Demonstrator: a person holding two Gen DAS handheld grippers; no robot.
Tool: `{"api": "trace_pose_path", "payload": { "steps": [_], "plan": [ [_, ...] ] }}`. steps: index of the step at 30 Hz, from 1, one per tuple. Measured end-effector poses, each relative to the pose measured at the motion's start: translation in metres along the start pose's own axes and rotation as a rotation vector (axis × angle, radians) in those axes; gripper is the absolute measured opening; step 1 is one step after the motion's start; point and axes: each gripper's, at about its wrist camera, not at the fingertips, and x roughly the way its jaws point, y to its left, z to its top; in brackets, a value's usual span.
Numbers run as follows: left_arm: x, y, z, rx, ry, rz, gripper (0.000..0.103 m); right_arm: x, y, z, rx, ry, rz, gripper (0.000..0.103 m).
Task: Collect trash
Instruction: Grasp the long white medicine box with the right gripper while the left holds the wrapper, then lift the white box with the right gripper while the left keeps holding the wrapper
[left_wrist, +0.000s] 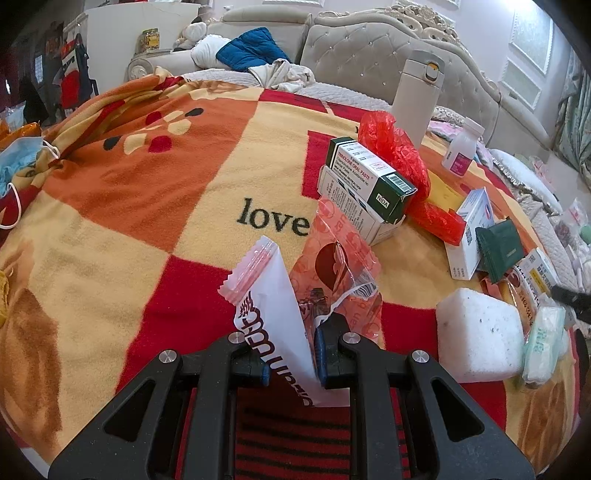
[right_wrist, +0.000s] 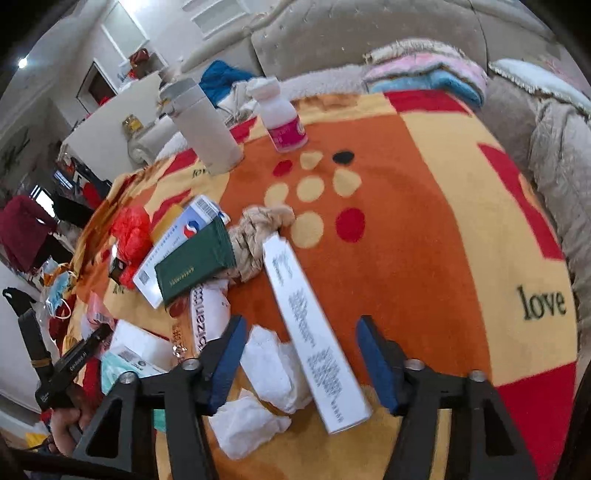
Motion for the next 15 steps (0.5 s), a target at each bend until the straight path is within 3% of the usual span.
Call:
{"api": "trace_pose_path", "payload": {
  "steps": [3,11,15],
  "plan": [
    [0.0,0.0,0.0,0.0,0.0,-0.001,0.016,0.006,0.001,-0.006,-0.027,0.027,-0.031,0.039],
    [0.0,0.0,0.0,0.0,0.0,0.0,0.016,-0.004,-0.02,-0.009,0.093,-0.023,0.05,0.039],
    [0.0,0.0,0.0,0.0,0.0,0.0,0.016,-0.007,-0.024,-0.009,0.133,-0.046,0.064,0.022]
  ]
}}
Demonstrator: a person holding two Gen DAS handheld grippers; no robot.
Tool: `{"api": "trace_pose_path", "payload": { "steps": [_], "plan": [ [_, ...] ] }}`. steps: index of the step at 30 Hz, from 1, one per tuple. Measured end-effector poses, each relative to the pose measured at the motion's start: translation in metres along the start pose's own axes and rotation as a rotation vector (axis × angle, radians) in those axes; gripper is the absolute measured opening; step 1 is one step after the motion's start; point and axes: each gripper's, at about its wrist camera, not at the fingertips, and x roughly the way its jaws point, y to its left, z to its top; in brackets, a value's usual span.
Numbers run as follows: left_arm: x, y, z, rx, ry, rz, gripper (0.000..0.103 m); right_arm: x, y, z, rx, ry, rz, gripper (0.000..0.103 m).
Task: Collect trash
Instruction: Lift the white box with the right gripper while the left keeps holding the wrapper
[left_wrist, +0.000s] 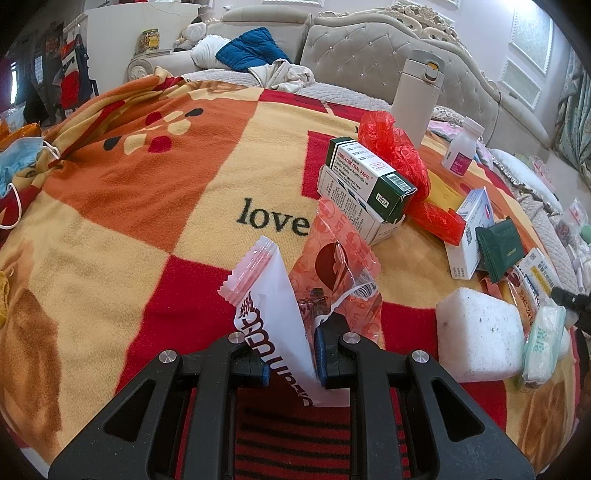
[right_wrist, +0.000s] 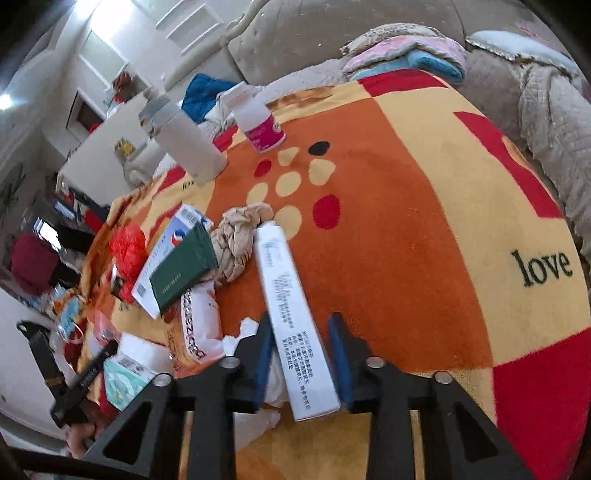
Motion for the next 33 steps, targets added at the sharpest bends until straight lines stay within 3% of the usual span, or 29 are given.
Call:
{"api": "trace_pose_path", "payload": {
  "steps": [2,13,16,19,22,25,31,33],
  "plan": [
    [0.0,0.0,0.0,-0.001,0.0,0.0,0.016,-0.008,0.0,0.003,0.016,-0.038,0.02,0.019],
    [-0.001,-0.002,-0.001,0.008,-0.003,0.01,0.015,-0.066,0.009,-0.003,-0.072,-0.111,-0.04,0.018],
    [0.0,-0.002,0.0,0.011,0.001,0.009,0.015,-0.065,0.003,-0.01,-0.051,-0.059,-0.054,0.018],
    [0.0,-0.002,0.0,0.015,0.0,0.014,0.015,-0.043,-0.007,-0.022,-0.053,0.044,-0.13,0.018],
    [0.001,-0.004,0.0,0.021,0.001,0.019,0.015,-0.041,-0.013,-0.026,-0.035,0.023,-0.089,0.019],
    [0.002,-0.004,0.0,0.023,0.002,0.02,0.015,-0.041,-0.023,-0.023,0.023,0.004,-0.052,0.03],
    [0.002,-0.004,0.001,0.02,0.001,0.017,0.015,-0.034,-0.029,-0.015,0.059,-0.004,-0.03,0.029],
    [0.002,-0.004,0.0,0.018,0.001,0.015,0.015,-0.039,-0.03,-0.014,0.074,-0.034,0.005,0.024]
  ]
}}
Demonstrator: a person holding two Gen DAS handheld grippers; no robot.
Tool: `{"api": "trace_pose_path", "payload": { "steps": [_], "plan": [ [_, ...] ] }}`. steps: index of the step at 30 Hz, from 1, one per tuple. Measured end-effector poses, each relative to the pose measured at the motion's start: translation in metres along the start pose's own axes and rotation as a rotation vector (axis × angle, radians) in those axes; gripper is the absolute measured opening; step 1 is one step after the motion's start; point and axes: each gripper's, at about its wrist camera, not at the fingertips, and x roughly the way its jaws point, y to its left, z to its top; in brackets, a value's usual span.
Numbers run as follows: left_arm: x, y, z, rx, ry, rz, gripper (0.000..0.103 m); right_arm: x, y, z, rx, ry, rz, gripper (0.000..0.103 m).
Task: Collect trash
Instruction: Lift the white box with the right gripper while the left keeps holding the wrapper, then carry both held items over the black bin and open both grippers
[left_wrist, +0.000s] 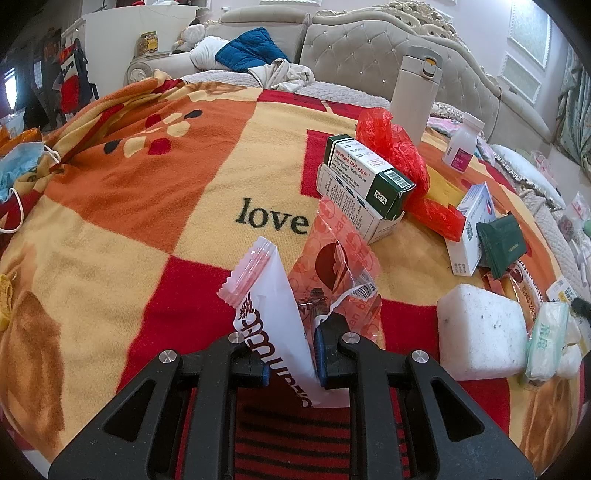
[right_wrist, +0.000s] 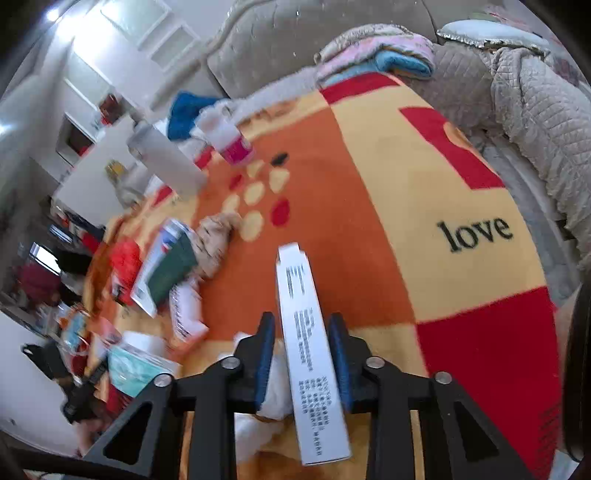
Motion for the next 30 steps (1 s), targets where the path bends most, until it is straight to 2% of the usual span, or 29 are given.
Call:
{"api": "trace_pose_path", "payload": {
  "steps": [4,11,16,20,23,27,30],
  "plan": [
    [0.0,0.0,0.0,0.0,0.0,0.0,0.015,-0.013,0.002,0.005,0.004,-0.055,0.022,0.02],
    [0.0,0.001,0.0,0.0,0.0,0.0,0.016,-0.001,0.004,0.003,-0.037,0.004,0.01,0.02],
    [0.001,0.001,0.0,-0.001,0.0,-0.001,0.015,0.005,0.014,0.001,-0.085,0.01,-0.049,0.019],
    [0.0,0.0,0.002,0.004,-0.006,0.003,0.014,-0.008,0.021,0.002,-0.128,-0.036,-0.084,0.017],
    [-0.007,-0.005,0.005,0.021,-0.025,0.019,0.014,-0.026,0.021,0.004,-0.141,-0.074,-0.073,0.017],
    [-0.032,-0.016,0.013,-0.001,-0.069,-0.03,0.014,-0.057,0.012,0.007,-0.145,-0.126,-0.06,0.017],
    [-0.063,-0.039,0.021,0.028,-0.121,-0.105,0.014,-0.085,0.005,0.003,-0.151,-0.179,-0.058,0.017]
  ]
}}
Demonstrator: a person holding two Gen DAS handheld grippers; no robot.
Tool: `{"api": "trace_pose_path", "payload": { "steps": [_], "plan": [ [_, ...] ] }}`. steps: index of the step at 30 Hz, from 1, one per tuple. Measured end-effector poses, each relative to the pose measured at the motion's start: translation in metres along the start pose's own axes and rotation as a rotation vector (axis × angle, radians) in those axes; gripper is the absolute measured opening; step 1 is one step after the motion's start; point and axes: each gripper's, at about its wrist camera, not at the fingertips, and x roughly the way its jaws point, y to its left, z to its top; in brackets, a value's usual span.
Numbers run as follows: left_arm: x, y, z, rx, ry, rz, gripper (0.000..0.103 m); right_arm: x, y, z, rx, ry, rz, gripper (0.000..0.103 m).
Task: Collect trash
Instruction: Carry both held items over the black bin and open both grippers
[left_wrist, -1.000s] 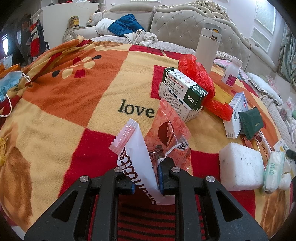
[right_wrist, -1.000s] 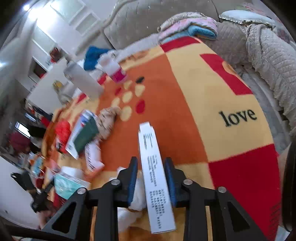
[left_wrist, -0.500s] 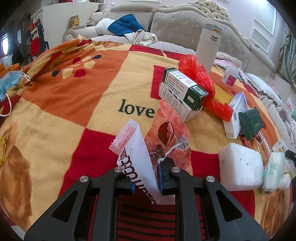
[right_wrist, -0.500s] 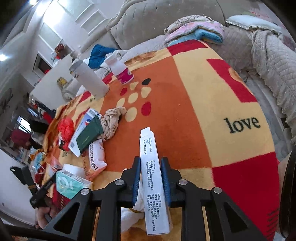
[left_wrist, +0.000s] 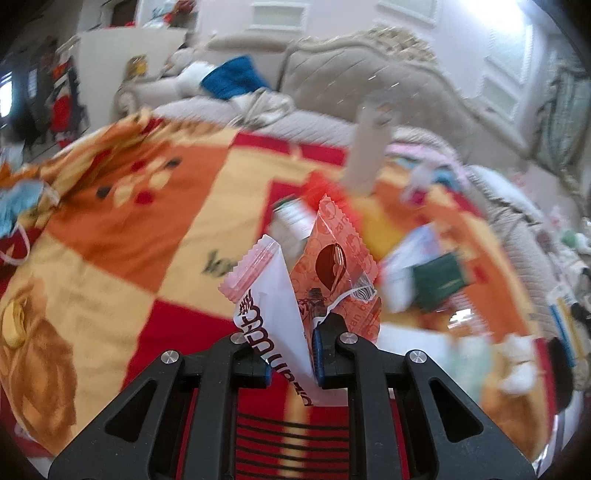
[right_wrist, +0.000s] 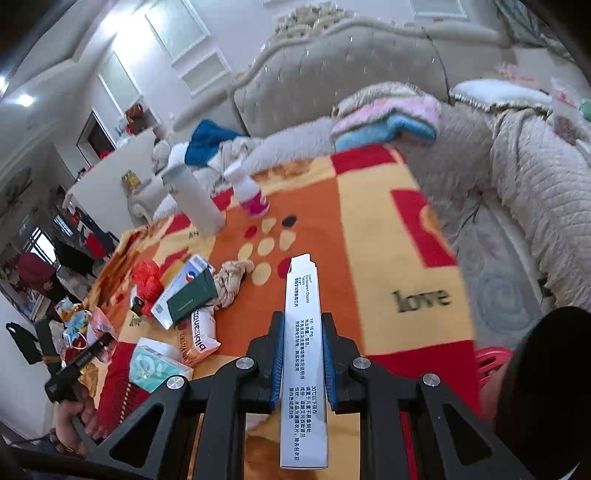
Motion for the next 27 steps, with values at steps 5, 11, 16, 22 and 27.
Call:
{"api": "trace_pose_path", "payload": {
  "steps": [5,11,16,22,27],
  "plan": [
    [-0.029,-0.054,0.005,0.08,-0.034,-0.111,0.014,-0.045,-0.019,-0.021,-0.012,-0.127,-0.067,0.017],
    [-0.04,-0.134,0.0,0.138,-0.012,-0.236,0.014,-0.08,-0.071,-0.049,0.035,-0.212,-0.166,0.017],
    [-0.037,-0.218,-0.014,0.228,0.029,-0.325,0.014,-0.114,-0.118,-0.058,0.141,-0.28,-0.216,0.017],
    [-0.031,-0.331,-0.048,0.371,0.106,-0.493,0.014,-0.131,-0.164,-0.072,0.219,-0.27,-0.277,0.017],
    [-0.024,-0.413,-0.072,0.491,0.187,-0.719,0.014,-0.138,-0.197,-0.083,0.293,-0.257,-0.305,0.017]
  ]
}}
